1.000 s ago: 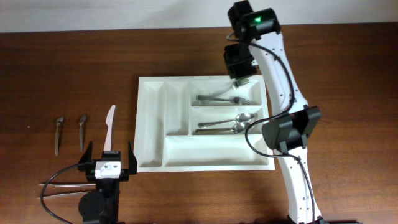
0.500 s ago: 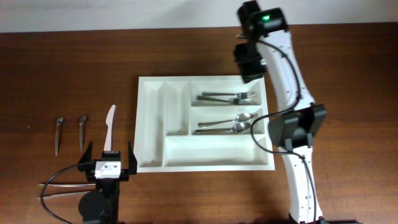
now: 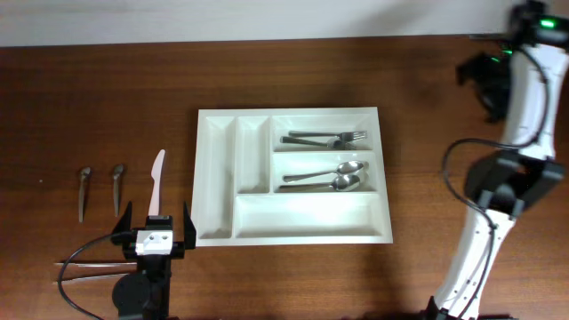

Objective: Pack container

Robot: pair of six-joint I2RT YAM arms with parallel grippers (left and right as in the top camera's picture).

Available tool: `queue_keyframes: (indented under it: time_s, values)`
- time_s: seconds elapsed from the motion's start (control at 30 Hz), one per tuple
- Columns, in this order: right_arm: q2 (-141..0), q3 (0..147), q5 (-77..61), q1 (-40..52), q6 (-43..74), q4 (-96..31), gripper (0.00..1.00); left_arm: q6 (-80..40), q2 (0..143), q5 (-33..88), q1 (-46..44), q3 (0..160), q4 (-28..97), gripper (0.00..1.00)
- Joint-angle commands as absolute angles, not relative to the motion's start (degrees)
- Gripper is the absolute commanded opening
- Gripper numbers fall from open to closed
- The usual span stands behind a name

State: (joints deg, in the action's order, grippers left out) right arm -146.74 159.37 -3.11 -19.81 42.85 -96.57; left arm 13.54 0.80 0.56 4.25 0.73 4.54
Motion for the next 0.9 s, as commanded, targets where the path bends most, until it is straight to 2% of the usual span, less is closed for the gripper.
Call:
queue_keyframes:
  time_s: [0.0,0.27,0.6,0.87]
  values:
    - [-145.21,160.51,-7.66,-22.81,24.6,-97.36,0.99,13.8,0.34,0.16,4.03,0.51,4.78,0.99]
    - [-139.26,158.06,-13.72,-25.41,15.05,-97.36,0.99,13.8,0.34,0.16,4.03,0.51,4.78,0.99]
    - [-109.58,122.28,2.44,-24.84,10.83,-97.34,0.99,13.8,0.36,0.16,4.03,0.51,4.78,0.99]
    - [-103.48,111.53,2.07,-28.49,2.96,-93.82,0.99,13.8,0.36,0.16,4.03,0.51,4.78,0.99]
